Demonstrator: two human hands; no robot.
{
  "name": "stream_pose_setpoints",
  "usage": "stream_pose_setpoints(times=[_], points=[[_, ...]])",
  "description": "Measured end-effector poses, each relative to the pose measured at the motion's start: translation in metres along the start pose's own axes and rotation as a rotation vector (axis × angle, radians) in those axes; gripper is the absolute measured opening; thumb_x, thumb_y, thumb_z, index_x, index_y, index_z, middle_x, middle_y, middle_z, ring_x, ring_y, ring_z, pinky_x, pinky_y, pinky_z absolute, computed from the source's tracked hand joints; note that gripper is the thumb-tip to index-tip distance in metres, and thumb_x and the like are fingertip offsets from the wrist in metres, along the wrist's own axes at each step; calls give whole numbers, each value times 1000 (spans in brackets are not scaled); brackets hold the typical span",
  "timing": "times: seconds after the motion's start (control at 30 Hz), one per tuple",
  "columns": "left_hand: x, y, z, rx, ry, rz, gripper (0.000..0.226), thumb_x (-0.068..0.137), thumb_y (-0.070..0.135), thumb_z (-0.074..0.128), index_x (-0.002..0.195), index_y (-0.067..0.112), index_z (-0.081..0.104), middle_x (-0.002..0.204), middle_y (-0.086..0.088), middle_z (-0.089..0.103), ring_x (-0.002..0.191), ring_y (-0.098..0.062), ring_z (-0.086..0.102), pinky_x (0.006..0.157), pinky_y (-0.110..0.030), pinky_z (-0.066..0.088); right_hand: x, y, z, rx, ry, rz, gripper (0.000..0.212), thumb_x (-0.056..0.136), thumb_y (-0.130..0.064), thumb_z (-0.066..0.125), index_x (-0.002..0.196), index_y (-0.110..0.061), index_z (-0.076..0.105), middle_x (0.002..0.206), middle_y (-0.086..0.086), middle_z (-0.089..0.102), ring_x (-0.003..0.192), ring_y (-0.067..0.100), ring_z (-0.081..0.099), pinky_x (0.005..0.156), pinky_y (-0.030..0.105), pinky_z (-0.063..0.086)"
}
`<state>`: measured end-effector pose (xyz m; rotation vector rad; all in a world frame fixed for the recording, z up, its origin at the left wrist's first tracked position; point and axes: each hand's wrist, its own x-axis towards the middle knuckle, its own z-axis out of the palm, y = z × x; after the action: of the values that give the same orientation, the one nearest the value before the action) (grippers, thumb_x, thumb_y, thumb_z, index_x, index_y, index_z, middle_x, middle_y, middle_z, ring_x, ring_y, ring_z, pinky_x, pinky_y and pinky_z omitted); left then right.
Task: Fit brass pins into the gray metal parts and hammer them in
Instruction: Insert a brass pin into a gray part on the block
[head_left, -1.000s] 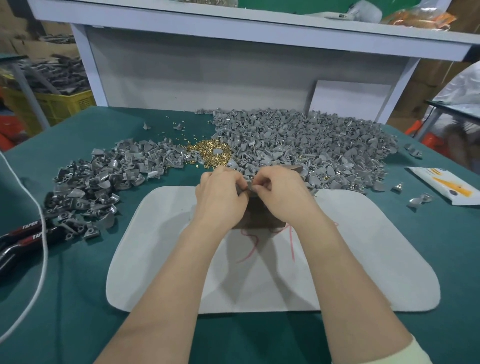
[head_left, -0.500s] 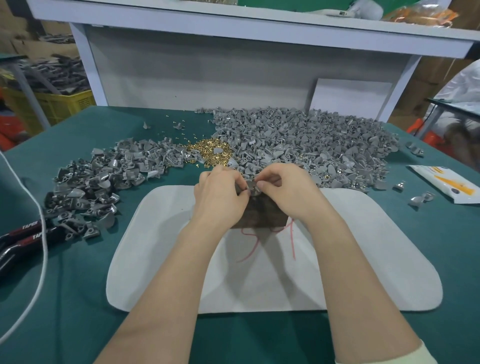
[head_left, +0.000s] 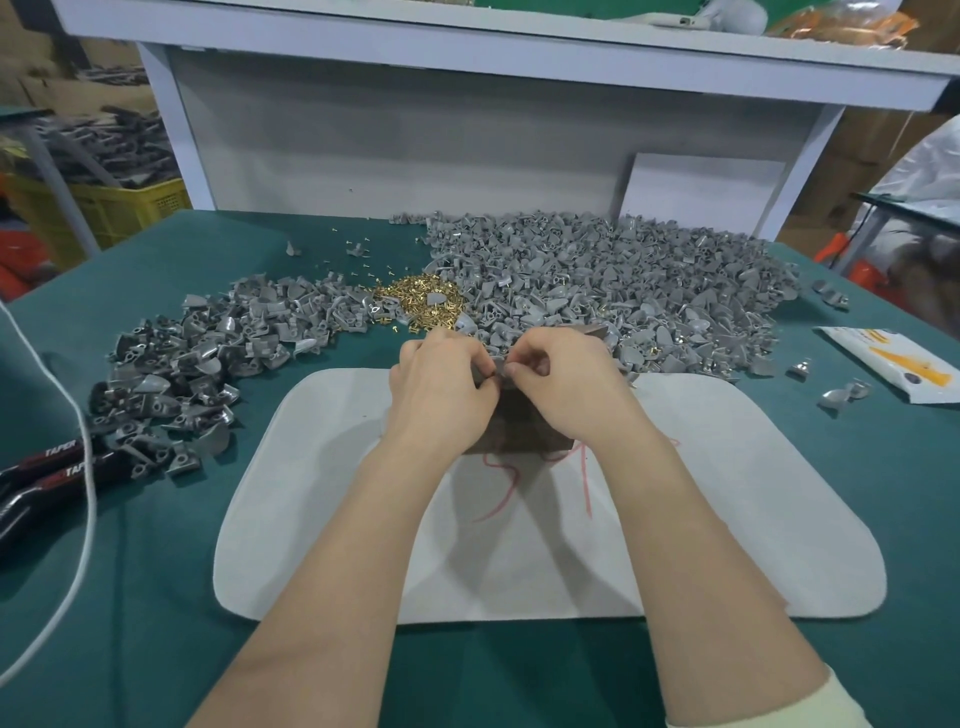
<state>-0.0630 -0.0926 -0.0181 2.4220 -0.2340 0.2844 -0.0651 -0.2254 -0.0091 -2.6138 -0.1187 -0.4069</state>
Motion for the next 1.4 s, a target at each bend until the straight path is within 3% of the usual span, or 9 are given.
stream_pose_setpoints(times=[0.33,0.47,0.57,0.63,0.8,1.0,1.13,1.23,1.4], points=[[0,0,1,9,0,0,11,87,24,62,80,30,56,117,-1,55,113,-28,42,91,-35,35,-1,0,2,57,17,47,5,87,-25,61,86,-25,66,63,-14,48,78,16,52,71,26,42],[1,-1,2,20,3,12,11,87,26,62,79,30,57,115,0,55,112,-28,43,91,-34,35,-2,1,0,148,-40,67,8,89,-21,60,87,-23,68,84,-4,67,87,16,61,83,30,48],[3,-2,3,24,3,14,11,87,28,63,77,29,58,114,1,55,112,-27,45,92,-32,33,-1,11,-14,255,103,164,19,93,-17,53,101,-15,70,98,4,70,91,21,63,88,35,49],[4,-3,4,35,1,16,12,87,28,62,77,29,58,114,2,56,112,-26,46,92,-31,33,-2,27,-26,77,211,301,20,94,-26,52,95,-16,69,94,8,69,90,28,62,76,32,47],[2,-3,5,56,42,-7,11,86,29,61,76,28,58,109,3,57,108,-27,45,79,-30,32,-10,43,-28,-130,-213,541,32,89,-38,59,90,-6,61,81,10,60,73,29,59,60,30,46],[2,-5,1,61,103,-101,10,84,27,60,76,28,56,105,2,62,106,-28,51,86,-35,38,-12,40,-30,231,-30,421,9,88,-15,59,90,-10,52,92,13,65,65,26,68,67,41,57],[3,-7,0,46,109,-160,8,84,27,61,77,27,55,104,2,61,107,-28,50,86,-35,35,-16,29,-43,232,58,182,28,90,-22,58,117,-27,55,90,-4,65,49,9,53,57,32,47],[5,-9,0,27,101,-176,7,83,27,62,78,26,57,103,0,61,107,-29,50,87,-36,36,-20,21,-50,106,49,47,41,90,-24,57,129,-36,54,99,-12,63,58,-2,46,67,23,37],[5,-10,1,-31,107,-187,11,83,27,65,75,26,58,100,-1,64,106,-30,53,88,-36,39,-26,11,-57,72,98,-37,40,91,-24,56,128,-40,54,113,-12,67,102,14,60,86,29,45]])
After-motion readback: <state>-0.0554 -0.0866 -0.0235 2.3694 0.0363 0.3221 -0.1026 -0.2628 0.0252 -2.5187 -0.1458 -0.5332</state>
